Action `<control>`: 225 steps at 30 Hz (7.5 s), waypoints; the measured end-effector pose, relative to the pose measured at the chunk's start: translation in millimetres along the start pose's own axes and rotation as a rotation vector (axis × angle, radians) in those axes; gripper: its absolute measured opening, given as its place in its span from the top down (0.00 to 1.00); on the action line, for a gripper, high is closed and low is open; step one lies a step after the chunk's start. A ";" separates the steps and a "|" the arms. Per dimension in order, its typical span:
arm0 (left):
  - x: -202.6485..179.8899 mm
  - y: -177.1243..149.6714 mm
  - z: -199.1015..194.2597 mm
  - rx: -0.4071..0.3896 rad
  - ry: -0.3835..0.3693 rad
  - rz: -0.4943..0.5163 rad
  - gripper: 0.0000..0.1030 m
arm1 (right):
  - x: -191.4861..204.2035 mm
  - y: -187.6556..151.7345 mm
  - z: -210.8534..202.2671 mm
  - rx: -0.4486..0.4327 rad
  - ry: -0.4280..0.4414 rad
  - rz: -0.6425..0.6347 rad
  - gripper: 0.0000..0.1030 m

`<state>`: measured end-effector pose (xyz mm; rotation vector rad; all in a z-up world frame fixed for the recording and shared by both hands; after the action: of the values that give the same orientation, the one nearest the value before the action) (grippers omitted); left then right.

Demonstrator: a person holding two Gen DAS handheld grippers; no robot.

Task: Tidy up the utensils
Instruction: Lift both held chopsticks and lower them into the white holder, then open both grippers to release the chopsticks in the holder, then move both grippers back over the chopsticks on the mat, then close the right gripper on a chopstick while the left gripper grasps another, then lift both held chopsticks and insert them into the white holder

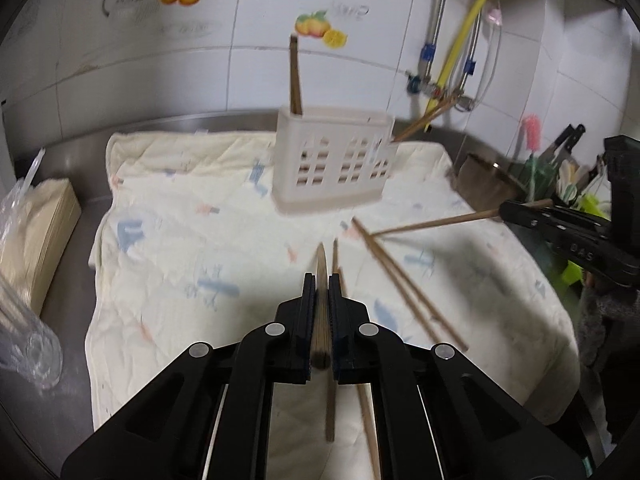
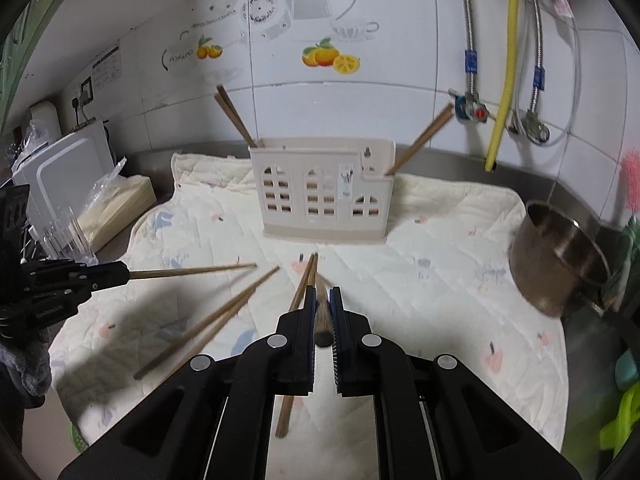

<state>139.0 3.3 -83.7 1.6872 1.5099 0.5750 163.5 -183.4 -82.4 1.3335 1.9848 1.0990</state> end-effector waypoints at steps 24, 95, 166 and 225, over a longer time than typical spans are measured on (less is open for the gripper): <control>-32.5 155.6 -44.9 -0.123 -0.074 0.122 0.95 | -47.7 188.1 -24.8 -0.129 0.014 -0.024 0.94; 28.3 -15.8 -6.9 0.046 0.080 -0.104 0.64 | 23.0 -67.0 47.8 0.131 0.064 0.033 0.74; -11.3 -81.8 31.7 0.161 0.063 -0.041 0.95 | 8.4 -124.8 54.5 0.203 0.005 0.128 0.94; -37.1 251.8 -29.0 -0.292 0.066 0.136 0.95 | -48.5 204.5 -27.1 -0.185 0.026 0.016 0.93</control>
<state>264.0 -21.6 138.5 1.5624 1.2909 0.8864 266.4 -198.0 102.3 1.2461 1.8429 1.2798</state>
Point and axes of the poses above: each gripper's, at about its wrist camera, not at the fingertips, and z roughly the way its jaws point, x to its left, y to its top, the point moved 10 cm from there along z, roughly the way its jaws point
